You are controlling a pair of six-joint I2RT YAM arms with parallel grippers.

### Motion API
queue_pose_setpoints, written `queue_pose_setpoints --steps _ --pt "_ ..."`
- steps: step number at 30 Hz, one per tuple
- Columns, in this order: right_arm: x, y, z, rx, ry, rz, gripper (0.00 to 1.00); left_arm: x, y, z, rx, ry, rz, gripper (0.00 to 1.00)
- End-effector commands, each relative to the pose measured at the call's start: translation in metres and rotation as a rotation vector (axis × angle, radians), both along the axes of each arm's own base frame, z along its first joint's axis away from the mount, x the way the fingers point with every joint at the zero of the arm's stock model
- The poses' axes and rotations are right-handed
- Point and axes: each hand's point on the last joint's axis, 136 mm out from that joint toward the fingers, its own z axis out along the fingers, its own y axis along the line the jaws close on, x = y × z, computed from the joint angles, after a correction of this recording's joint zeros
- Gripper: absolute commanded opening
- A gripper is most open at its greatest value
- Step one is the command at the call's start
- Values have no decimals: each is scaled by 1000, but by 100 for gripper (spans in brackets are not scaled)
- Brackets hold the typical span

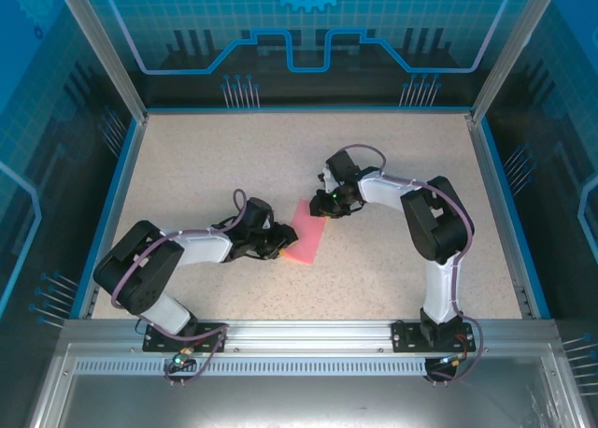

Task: Fold a paper plane with a square sheet of paper (pick it up from the middle)
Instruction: Fold the triangle a second time at the center of the table.

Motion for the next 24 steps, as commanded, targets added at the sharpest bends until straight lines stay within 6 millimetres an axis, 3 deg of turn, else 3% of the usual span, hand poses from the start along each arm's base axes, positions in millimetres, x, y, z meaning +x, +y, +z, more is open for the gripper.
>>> queue_pose_setpoints --steps 1,12,24 --pt "2 -7 -9 -19 33 -1 27 -4 -10 18 -65 -56 -65 36" --pt "-1 -12 -16 -41 53 1 27 11 -41 51 -194 -179 -157 38" --pt "-3 -7 -8 13 58 14 26 17 -48 38 -179 -170 -181 41"
